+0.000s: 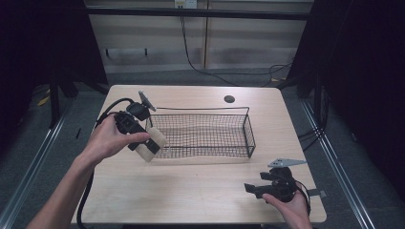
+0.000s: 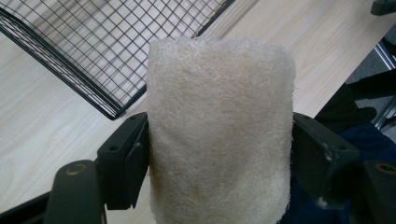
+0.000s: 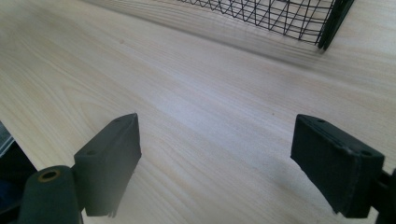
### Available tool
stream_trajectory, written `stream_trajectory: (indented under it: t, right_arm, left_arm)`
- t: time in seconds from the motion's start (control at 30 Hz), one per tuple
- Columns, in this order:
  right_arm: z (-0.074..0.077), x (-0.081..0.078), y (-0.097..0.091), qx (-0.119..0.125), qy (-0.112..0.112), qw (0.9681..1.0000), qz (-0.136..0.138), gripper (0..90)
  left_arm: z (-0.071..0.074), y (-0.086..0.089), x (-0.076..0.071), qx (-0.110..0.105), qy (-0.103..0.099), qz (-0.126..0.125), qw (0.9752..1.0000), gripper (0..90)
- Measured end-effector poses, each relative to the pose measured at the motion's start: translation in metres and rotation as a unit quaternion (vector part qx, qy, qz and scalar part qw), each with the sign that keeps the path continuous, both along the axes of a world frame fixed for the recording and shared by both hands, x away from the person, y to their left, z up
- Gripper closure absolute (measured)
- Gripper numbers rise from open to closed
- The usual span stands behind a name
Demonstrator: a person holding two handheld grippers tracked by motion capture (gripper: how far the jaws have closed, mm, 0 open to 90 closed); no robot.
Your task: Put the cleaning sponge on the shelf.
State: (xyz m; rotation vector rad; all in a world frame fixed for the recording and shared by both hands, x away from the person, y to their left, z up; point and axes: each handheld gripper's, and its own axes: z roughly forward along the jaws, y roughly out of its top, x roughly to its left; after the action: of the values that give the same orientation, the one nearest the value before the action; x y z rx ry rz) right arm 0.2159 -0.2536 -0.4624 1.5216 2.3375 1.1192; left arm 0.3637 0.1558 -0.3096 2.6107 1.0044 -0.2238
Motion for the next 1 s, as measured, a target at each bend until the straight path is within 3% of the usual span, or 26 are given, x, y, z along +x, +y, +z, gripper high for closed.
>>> stream_trajectory:
  t: [0.23, 0.43, 0.6, 0.8, 1.0]
  right_arm:
    - [0.000, 0.000, 0.000, 0.000, 0.000, 1.0000, 0.000, 15.3]
    - [0.000, 0.000, 0.000, 0.001, 0.000, 1.0000, -0.001, 15.3]
    - [0.000, 0.000, 0.000, 0.003, 0.002, 1.0000, 0.000, 15.3]
    - [-0.001, 0.000, -0.001, 0.000, 0.002, 1.0000, -0.001, 15.1]
    - [-0.001, 0.000, -0.001, -0.002, 0.002, 1.0000, -0.001, 14.1]
  left_arm:
    - [0.007, -0.008, 0.008, 0.009, -0.004, 0.006, 0.9999, 26.7]
    - [0.010, -0.014, 0.019, -0.003, -0.009, 0.053, 0.9986, 26.7]
    - [0.008, -0.018, 0.030, -0.005, -0.003, 0.074, 0.9973, 26.7]
    - [0.007, -0.021, 0.040, -0.009, 0.005, 0.104, 0.9946, 26.7]
    - [0.002, -0.018, 0.055, -0.002, 0.013, 0.143, 0.9896, 26.7]
